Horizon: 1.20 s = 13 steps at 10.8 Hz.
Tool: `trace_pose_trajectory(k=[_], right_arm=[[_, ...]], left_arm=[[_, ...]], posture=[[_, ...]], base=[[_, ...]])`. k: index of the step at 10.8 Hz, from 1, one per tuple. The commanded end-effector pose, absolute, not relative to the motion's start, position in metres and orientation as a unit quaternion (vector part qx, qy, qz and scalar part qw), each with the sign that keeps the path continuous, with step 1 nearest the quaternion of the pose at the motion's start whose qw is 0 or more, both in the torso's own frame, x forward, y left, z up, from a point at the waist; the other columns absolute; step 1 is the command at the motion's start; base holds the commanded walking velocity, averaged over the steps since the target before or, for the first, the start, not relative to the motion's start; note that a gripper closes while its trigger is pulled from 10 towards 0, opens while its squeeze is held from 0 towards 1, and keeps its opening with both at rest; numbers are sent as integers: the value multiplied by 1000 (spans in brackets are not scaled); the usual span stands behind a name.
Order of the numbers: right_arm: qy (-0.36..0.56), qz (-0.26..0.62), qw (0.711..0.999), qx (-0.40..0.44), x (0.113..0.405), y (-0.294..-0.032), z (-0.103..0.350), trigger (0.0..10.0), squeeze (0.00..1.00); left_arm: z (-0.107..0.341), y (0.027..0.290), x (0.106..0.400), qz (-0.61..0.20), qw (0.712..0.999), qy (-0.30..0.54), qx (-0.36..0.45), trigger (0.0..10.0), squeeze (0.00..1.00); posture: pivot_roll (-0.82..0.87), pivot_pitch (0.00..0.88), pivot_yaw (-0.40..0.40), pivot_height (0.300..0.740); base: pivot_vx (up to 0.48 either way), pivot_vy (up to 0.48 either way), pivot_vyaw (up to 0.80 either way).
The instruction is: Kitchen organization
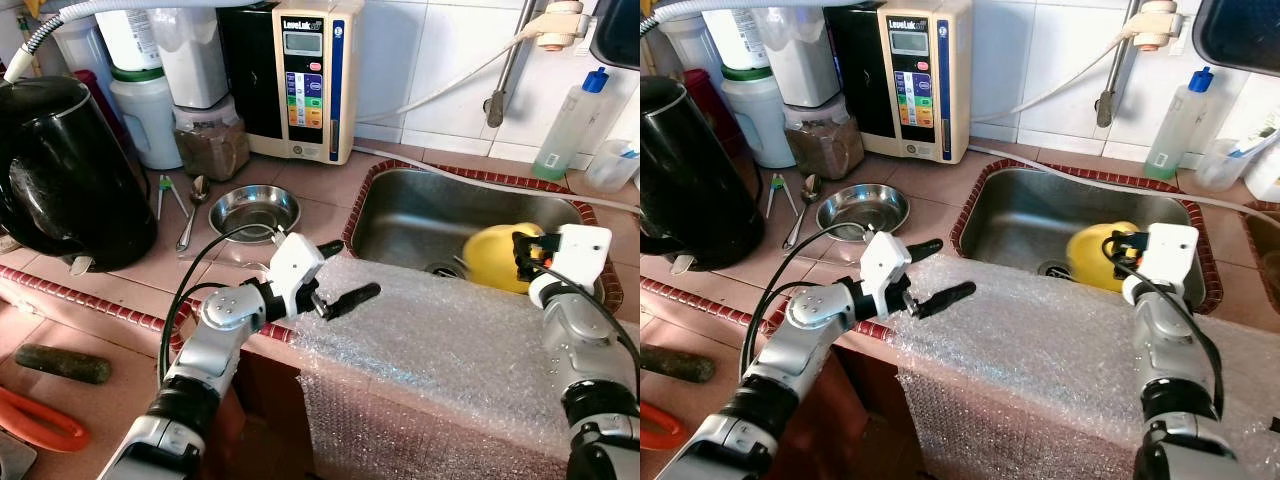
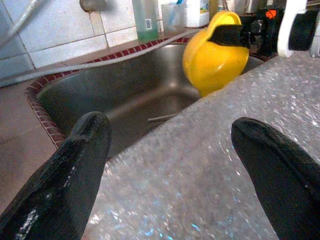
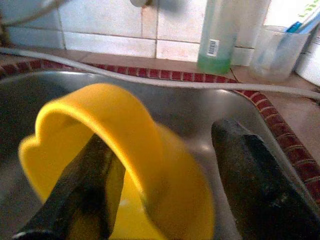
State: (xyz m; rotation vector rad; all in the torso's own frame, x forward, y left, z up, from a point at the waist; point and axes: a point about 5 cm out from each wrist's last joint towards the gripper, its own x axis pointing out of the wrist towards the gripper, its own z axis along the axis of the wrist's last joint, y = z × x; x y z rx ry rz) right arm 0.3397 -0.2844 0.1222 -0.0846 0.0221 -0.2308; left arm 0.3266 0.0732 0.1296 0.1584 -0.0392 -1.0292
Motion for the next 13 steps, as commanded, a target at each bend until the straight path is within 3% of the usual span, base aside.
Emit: trace_pose_trajectory(k=[1,3,7,9,12,13], right_arm=[[14,-116,988,-98,341,-288,127,10000,1000],[5,-99,995,-30,345,-284,130,10000,1000],[17,-75,991,-113,348,-275,133,10000,1000],[94,-96,990,-31,347,-280,117,10000,1000],[44,-94,991,-84,348,-280,131,10000,1000],[8,-52,997,-49,351,-266,139,10000,1000]], left_arm=[[134,74,331,-483,872,-21,81,10000,1000],[135,74,332,-475,876,-26,83,10000,1000],[137,76,337,-450,889,-36,82,10000,1000],[137,75,337,-451,888,-37,82,10000,1000],[135,74,336,-449,889,-38,83,10000,1000],[135,73,337,-443,892,-38,84,10000,1000]], posture=[[24,0,51,740],[24,0,50,740],[16,0,53,740],[15,0,50,740],[10,0,48,740],[9,0,46,740]], base=[[0,0,0],[0,0,0],[0,0,0],[0,0,0],[0,0,0],[0,0,0]])
